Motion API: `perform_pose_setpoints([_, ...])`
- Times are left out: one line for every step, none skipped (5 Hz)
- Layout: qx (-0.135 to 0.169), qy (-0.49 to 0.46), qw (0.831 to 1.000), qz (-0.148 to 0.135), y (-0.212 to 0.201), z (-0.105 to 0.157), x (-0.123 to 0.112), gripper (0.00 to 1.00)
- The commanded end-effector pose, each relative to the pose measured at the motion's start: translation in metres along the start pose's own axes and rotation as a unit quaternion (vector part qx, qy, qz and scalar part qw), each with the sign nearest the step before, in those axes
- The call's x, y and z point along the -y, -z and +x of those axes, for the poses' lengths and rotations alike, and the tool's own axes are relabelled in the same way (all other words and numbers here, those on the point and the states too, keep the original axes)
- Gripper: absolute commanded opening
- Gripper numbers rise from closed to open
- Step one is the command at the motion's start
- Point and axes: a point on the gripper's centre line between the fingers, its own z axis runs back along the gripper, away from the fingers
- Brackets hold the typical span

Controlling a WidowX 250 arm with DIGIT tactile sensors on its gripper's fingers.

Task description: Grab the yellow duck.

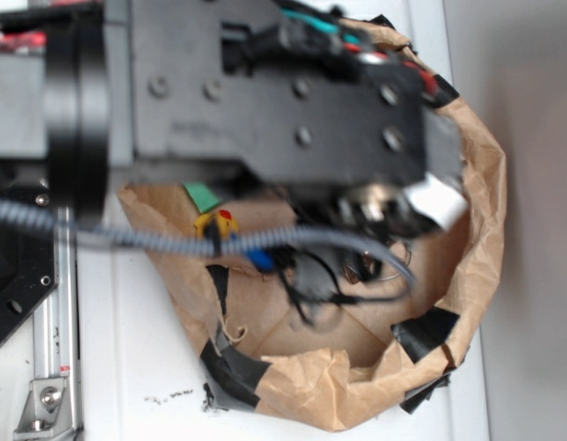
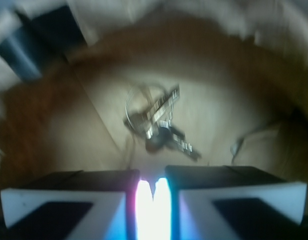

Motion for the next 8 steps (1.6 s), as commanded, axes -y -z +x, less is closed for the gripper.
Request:
perform_pose_setpoints([-0.028, 0.053, 0.998, -0.003, 0.030, -0.031, -0.004, 1.00])
perform_pose_setpoints([-0.031, 0.074, 0.997, -0.024, 0.035, -0.035, 0.005, 1.00])
perform_pose_setpoints([-0.039, 0.077, 0.996, -0.020, 0.041, -0.040, 0.006, 1.00])
perform_pose_setpoints([-0.051, 0.072, 0.996, -0.016, 0.047, -0.041, 0.003, 1.00])
perform_pose_setpoints([-0.058, 0.066, 0.996, -0.024, 0.048, -0.045, -0.002, 1.00])
perform_pose_setpoints([-0.049, 0.091, 0.994, -0.033, 0.050, -0.045, 0.007, 1.00])
perform_pose_setpoints([-0.052, 0.140, 0.988, -0.041, 0.060, -0.042, 0.016, 1.00])
perform_pose_setpoints([-0.067, 0.190, 0.979, -0.039, 0.071, -0.043, 0.027, 1.00])
